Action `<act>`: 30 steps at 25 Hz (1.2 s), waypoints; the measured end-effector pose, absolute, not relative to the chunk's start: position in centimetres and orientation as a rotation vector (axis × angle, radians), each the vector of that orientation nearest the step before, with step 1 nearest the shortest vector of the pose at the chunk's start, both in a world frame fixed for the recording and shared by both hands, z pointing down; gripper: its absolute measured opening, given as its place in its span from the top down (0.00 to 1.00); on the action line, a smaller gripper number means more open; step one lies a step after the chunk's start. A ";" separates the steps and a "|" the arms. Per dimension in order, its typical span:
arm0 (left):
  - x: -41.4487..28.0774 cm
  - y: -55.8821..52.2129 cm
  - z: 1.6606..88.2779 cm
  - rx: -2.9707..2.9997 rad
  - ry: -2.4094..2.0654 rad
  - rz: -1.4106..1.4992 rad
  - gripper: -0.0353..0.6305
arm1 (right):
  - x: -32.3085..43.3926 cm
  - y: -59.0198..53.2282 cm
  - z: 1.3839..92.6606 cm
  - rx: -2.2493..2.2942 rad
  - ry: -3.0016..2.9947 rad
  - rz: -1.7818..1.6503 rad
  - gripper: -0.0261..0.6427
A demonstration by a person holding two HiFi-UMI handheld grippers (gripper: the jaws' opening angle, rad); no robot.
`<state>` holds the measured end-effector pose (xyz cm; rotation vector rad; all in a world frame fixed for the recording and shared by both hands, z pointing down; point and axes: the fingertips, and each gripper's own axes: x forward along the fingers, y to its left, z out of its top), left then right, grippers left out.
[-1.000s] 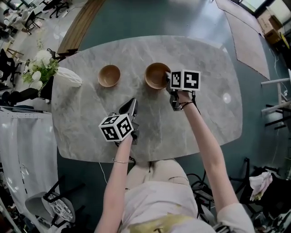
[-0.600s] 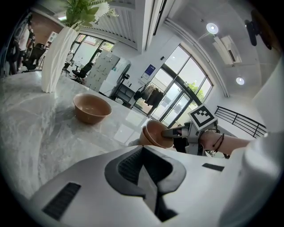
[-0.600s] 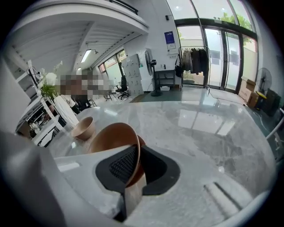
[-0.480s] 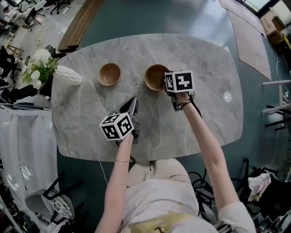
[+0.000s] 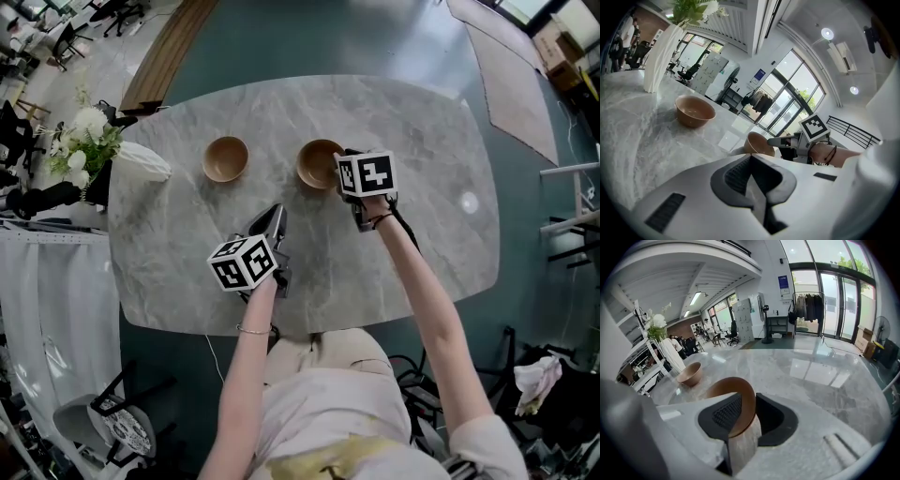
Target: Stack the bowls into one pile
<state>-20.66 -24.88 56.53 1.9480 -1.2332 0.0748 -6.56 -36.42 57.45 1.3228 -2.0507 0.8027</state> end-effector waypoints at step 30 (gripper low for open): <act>-24.0 -22.4 51.2 1.989 -1.427 -0.046 0.95 | -10.3 -33.0 51.7 1.205 -2.420 0.882 0.76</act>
